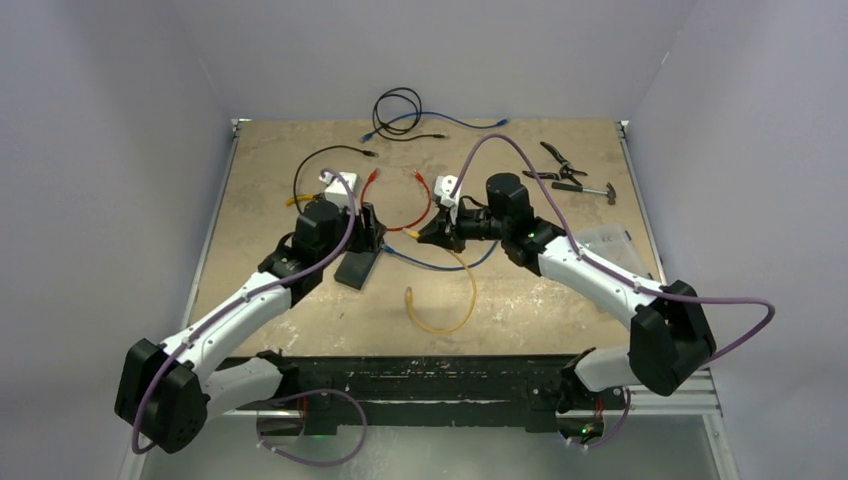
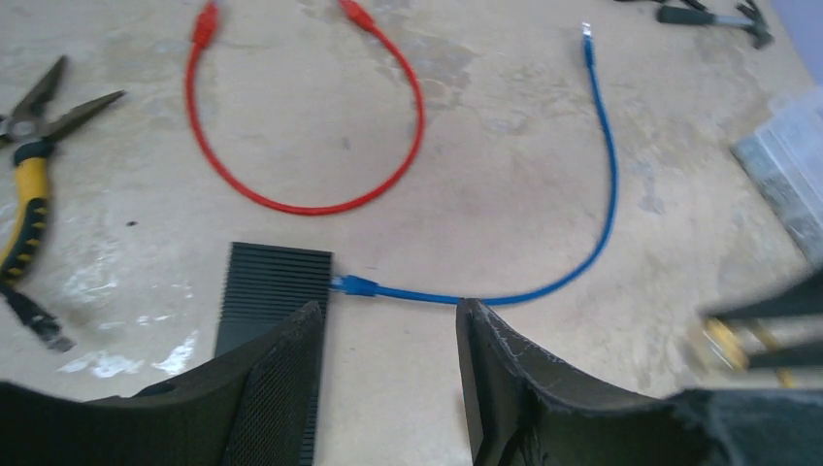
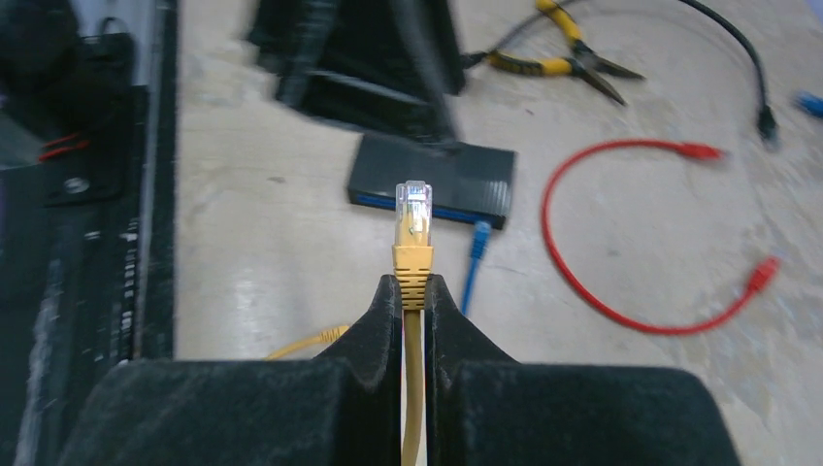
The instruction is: Insert the plug into the switch port
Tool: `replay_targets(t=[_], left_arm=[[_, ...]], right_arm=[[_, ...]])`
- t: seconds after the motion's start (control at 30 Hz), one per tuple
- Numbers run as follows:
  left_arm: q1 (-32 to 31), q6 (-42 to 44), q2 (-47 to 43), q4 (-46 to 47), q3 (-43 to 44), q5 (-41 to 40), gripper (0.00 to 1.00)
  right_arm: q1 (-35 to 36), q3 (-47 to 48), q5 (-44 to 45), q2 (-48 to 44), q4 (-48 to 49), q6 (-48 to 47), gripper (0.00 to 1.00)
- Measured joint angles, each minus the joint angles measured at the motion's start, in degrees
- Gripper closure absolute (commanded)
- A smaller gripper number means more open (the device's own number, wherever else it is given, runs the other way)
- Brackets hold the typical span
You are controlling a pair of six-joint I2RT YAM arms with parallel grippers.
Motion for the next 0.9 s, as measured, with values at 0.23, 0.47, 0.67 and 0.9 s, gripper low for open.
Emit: replay_targets(t=[0.23, 0.47, 0.67, 0.9], left_arm=[[11.0, -1.1, 6.8, -3.9, 2.0, -1.1, 0.47], [12.5, -1.0, 18.6, -8.5, 6.7, 0.3, 0.47], [16.4, -1.0, 25.0, -9.6, 9.1, 5.6, 0.47], [22.9, -2.0, 32.5, -8.7, 11.0, 14.8, 0.47]], right_arm=[[2.1, 3.5, -8.1, -0.6, -8.1, -3.6, 1.00], [2.4, 0.5, 1.2, 2.5, -4.8, -4.0, 1.00], [6.9, -3.5, 12.8, 8.3, 2.4, -4.1, 1.00], [12.6, -4.9, 23.6, 13.0, 9.4, -4.5, 1.00]])
